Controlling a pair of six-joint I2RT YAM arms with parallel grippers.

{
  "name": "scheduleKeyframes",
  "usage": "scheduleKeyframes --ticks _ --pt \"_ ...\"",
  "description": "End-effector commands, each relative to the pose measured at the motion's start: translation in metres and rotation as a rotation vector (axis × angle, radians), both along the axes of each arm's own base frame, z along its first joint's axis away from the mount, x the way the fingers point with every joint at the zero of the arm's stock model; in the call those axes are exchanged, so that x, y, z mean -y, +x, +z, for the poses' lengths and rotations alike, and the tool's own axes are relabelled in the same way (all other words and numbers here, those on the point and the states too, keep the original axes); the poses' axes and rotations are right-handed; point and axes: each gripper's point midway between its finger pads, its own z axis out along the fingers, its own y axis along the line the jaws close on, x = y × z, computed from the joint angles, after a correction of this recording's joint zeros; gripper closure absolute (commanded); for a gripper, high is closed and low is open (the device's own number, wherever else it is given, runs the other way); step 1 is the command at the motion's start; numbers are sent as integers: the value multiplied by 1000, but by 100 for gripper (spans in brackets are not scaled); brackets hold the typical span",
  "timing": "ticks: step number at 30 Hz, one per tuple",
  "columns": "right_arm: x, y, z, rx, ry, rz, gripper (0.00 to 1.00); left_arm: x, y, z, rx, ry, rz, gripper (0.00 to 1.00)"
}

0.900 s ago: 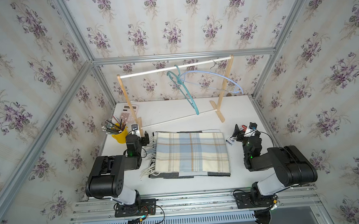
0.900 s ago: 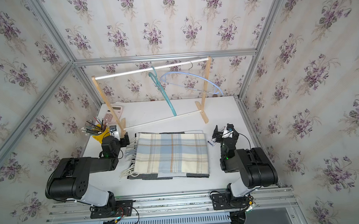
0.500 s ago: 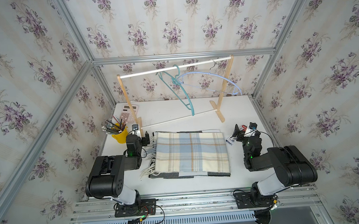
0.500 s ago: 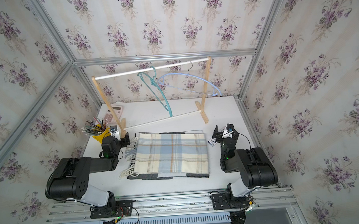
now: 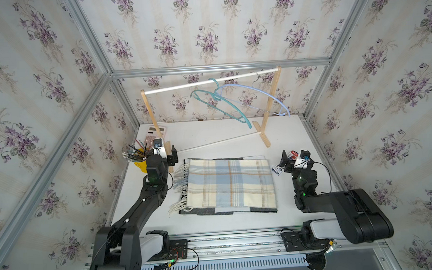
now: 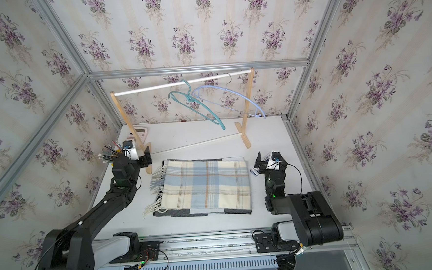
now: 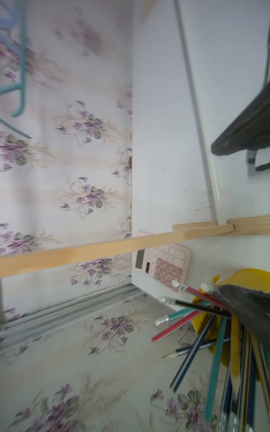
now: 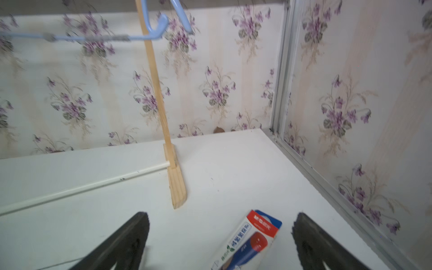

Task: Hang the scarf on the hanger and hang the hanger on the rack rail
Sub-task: Pick up the hanger from the clothesline.

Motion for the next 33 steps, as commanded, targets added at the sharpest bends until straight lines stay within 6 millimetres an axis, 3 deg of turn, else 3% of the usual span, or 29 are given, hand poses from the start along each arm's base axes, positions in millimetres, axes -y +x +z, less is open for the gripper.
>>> scheduleKeyframes --ticks 1,3,5,6,10,13,18,23,27,33 --pt "12 -4 23 0 26 -106 0 -21 -30 -10 -194 -130 155 12" --pt "12 0 43 -33 169 -112 0 -32 -46 -1 -231 -262 262 12" --pt "17 0 54 -122 358 -167 0 -36 -72 -12 -338 -463 383 0" --pt "17 2 64 -130 416 -167 0 -21 -74 -12 -377 -485 288 1" --pt "-21 23 114 -178 423 48 0 26 -70 -11 -404 -645 33 1" --pt "-28 41 130 -297 353 27 0 55 -72 -20 -499 -699 -80 1" --pt "-104 42 177 -217 182 329 0 93 -82 -26 -560 -614 -209 1" --pt "-144 56 201 -109 126 456 7 113 -85 -30 -574 -605 -238 5" --pt "-199 63 204 -123 -83 669 5 127 -87 -39 -610 -605 -257 6" --pt "-251 83 208 -142 -182 882 11 150 -91 -49 -667 -603 -325 6"
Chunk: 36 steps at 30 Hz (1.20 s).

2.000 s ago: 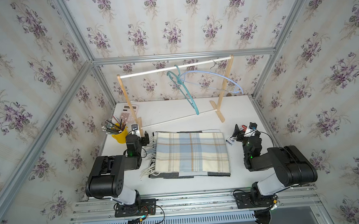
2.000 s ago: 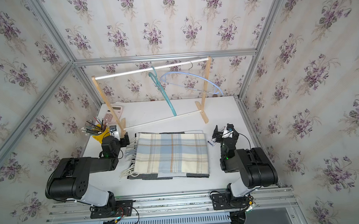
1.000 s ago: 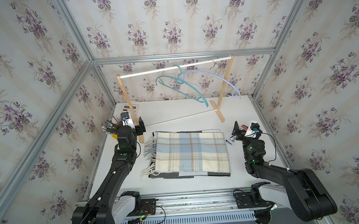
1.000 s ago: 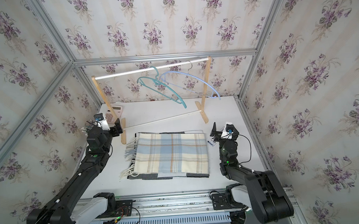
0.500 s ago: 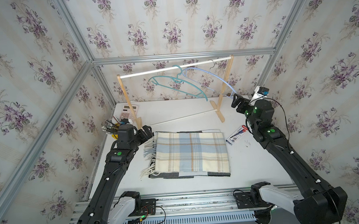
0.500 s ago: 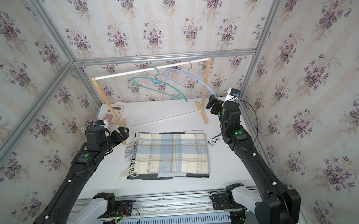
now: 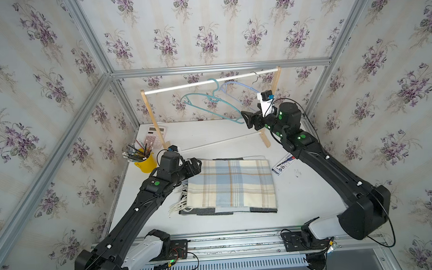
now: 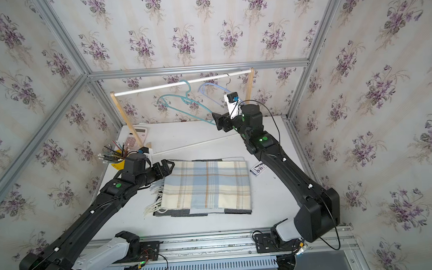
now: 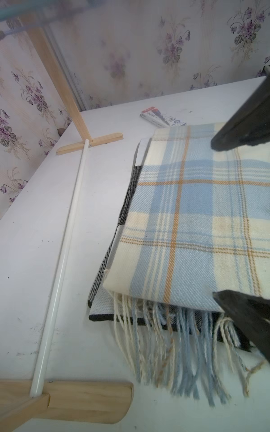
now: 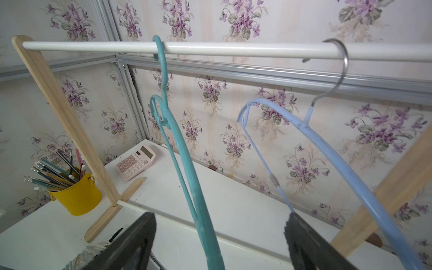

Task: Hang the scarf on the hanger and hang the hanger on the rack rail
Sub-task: Pick up the hanger from the clothesline.

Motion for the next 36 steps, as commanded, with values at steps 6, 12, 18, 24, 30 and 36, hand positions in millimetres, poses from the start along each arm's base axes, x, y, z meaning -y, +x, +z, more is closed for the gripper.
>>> scheduleKeyframes --ticks 6,12,18,24,30,36 --pt "-67 20 -23 -24 -146 194 14 14 -2 4 17 -14 -52 6" --pt "-76 44 -44 -47 -168 135 32 14 -1 4 13 3 -61 6" --pt "-84 43 -48 -38 -182 148 63 14 0 -1 0 5 -55 6" --pt "-101 29 -47 -29 -192 173 83 14 -1 -1 -1 2 -52 6" --pt "-101 24 -38 -15 -176 154 100 12 -4 3 0 -3 -42 8" --pt "-101 13 -10 44 -113 122 100 5 -10 14 8 3 -22 8"
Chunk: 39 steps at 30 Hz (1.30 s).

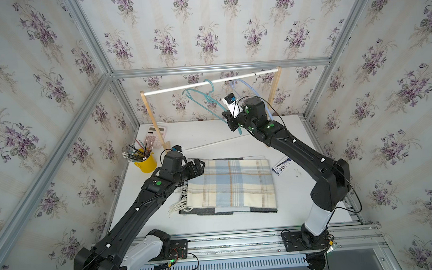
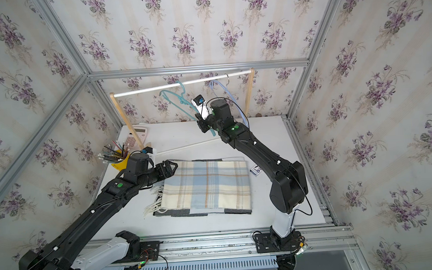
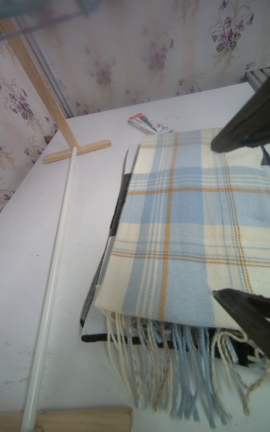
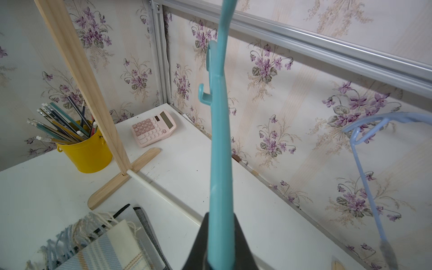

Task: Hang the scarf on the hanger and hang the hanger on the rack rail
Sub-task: Pick up the hanger from the clothesline.

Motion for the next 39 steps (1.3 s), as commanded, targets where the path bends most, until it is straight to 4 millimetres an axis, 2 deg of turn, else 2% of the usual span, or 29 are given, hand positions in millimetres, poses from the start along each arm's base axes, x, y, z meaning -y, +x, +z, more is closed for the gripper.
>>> scheduleKeyframes --ticks 1,5,8,12,15,21,24,26,28,34,37,39 --pt "-1 -4 32 80 73 -23 100 -6 -3 7 6 11 24 8" --pt "-4 -20 45 101 100 -16 100 -13 -9 20 28 15 44 8" --pt "-3 -31 39 87 91 -33 100 -17 -14 31 41 9 53 8" --pt "13 -53 15 55 84 -92 100 -25 -22 53 63 11 73 8" --pt "27 -78 -9 37 90 -144 100 -33 -30 74 90 9 95 8" --pt "53 -144 -58 78 113 -284 100 -35 -41 116 147 -6 131 11" --pt "72 -165 -83 131 104 -433 100 -22 -41 130 173 47 133 12" --pt "84 -173 -95 185 78 -547 100 -7 -37 136 183 102 135 12" --pt "88 -178 -106 219 50 -603 100 7 -32 142 193 151 146 12" --pt "75 -184 -129 310 -64 -639 100 61 -11 166 248 247 136 16" --pt "69 -184 -136 334 -87 -633 100 85 10 164 250 280 138 19" --pt "67 -184 -139 338 -101 -631 100 101 20 156 227 315 132 23"
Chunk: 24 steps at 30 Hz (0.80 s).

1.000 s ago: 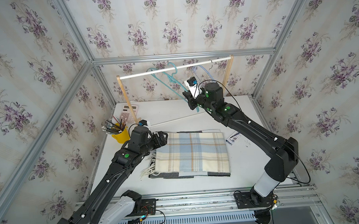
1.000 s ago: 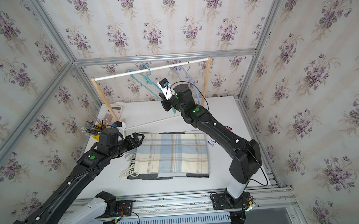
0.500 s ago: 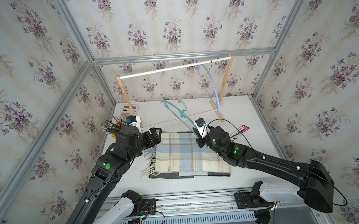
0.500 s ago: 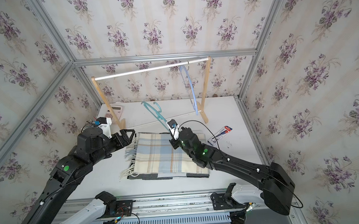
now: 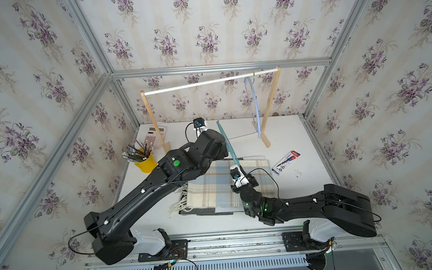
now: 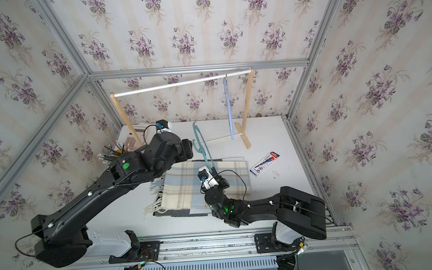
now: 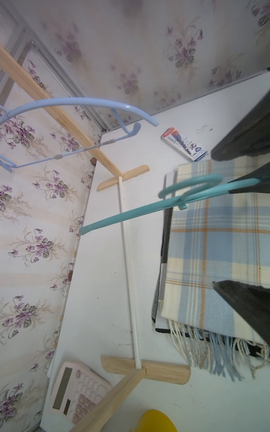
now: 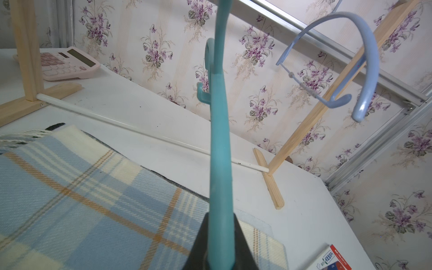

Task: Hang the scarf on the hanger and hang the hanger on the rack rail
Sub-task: Pick up the hanger from the clothesline.

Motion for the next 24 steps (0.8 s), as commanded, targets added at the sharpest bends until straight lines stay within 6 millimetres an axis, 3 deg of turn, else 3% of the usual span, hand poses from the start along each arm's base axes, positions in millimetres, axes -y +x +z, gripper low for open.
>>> scheduleKeyframes --ticks 1,8,13,19,22,23,24 --pt "6 3 19 60 67 -59 100 8 13 -4 -1 55 44 24" --pt "2 4 14 55 51 -46 100 28 23 -28 -36 55 33 35" --pt "-1 5 10 50 35 -51 100 38 24 -39 -68 51 20 61" --pt "-4 6 11 43 33 -56 100 29 23 -51 -87 79 64 97" --pt "-5 6 12 31 43 -59 100 26 22 -50 -79 84 64 100" --pt "-7 6 13 15 57 -49 85 25 23 -48 -71 86 65 100" --pt "-13 5 10 -21 53 -15 57 21 23 -46 -59 92 71 100"
